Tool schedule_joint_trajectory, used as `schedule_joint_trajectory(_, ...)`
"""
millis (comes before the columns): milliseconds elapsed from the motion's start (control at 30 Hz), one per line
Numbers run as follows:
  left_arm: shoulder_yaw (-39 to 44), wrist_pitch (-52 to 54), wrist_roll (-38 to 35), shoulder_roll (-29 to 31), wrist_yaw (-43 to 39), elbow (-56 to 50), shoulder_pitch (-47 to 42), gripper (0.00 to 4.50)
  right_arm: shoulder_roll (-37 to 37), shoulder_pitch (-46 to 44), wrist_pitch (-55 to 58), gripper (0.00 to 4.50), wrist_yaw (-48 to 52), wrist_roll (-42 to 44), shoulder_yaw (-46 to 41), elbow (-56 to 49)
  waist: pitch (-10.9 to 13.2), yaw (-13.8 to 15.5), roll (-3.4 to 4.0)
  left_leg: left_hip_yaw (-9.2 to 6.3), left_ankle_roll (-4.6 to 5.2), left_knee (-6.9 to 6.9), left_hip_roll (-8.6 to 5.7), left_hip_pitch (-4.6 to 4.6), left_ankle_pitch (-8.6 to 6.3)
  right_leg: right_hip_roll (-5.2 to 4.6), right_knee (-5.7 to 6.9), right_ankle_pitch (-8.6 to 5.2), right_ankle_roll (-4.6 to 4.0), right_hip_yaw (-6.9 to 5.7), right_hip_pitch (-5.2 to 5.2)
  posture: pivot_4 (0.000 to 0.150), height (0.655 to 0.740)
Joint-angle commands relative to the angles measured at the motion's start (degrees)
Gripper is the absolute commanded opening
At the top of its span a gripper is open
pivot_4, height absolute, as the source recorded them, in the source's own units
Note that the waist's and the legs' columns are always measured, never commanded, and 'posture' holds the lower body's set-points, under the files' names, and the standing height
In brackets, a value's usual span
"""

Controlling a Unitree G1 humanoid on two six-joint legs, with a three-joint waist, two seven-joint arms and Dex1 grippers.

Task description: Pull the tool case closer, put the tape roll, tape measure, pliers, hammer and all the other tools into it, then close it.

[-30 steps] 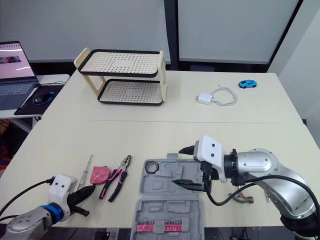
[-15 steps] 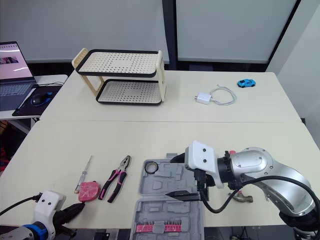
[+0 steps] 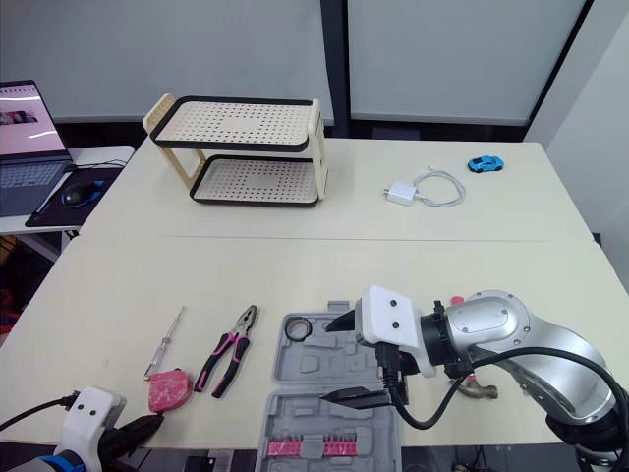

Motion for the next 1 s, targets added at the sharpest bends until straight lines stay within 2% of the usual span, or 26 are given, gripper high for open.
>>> schedule_joint_trajectory(33, -0.37, -0.61, 0.90, 0.06, -0.71, 1.52, 1.00, 0.02, 0.08, -1.10, -1.02, 4.50, 0.27, 0.21, 0.08, -1.42, 0.00, 0.00, 0.00, 0.00, 0.00, 0.00, 0.00, 0.00, 0.00, 0.00, 0.00, -0.01, -0.01, -0.01, 0.00, 0.150, 0.7350)
schedule_joint_trajectory(500, 0.22, -4.67, 1.25, -0.45, -1.71, 4.50, 0.74, 0.02, -0.18, -0.64, -1.59, 4.50, 0.43, 0.03, 0.17, -1.32, 0.00, 0.01, 0.00, -0.01, 0.00, -0.01, 0.01, 0.00, 0.00, 0.00, 0.00, -0.03, -0.03, -0.03, -0.01, 0.150, 0.7350)
schedule_joint_trajectory(600, 1.06, -5.98, 0.81, -0.01, -3.00, 4.38, 1.18, 0.63, -0.10, -0.66, -1.57, 4.50, 0.41, 0.06, 0.25, -1.35, 0.00, 0.02, 0.00, -0.01, 0.00, 0.00, 0.01, 0.00, 0.00, 0.00, 0.00, -0.03, -0.03, -0.02, -0.01, 0.150, 0.7350)
schedule_joint_trajectory(767, 3.40, -10.47, 0.10, 1.31, -7.81, 4.17, 3.48, 2.12, 0.32, -1.06, -1.50, 4.50, 0.14, 0.16, 0.33, -1.47, 0.10, 0.01, -0.20, -0.01, 0.00, -0.01, 0.04, -0.01, 0.00, 0.01, 0.00, -0.05, -0.06, -0.04, -0.03, 0.150, 0.7350)
schedule_joint_trajectory(900, 6.79, -18.06, -1.67, 5.37, -17.63, 2.52, 5.55, 3.35, 1.05, -2.38, -0.89, 4.50, -0.49, 0.65, 0.08, -1.71, 0.19, 0.19, -0.42, -0.02, -0.01, 0.00, 0.04, -0.08, 0.00, 0.01, 0.00, -0.07, -0.10, -0.09, -0.07, 0.150, 0.7350)
schedule_joint_trajectory(1000, 9.21, -20.60, -3.69, 9.55, -23.40, 4.11, 3.35, 4.23, 1.06, -4.01, 0.35, 4.50, -1.29, 0.66, 0.46, -2.28, 0.21, 0.62, -0.45, -0.04, -0.02, -0.01, 0.07, -0.09, 0.00, -0.01, -0.01, -0.33, -0.52, -0.18, -0.14, 0.150, 0.7350)
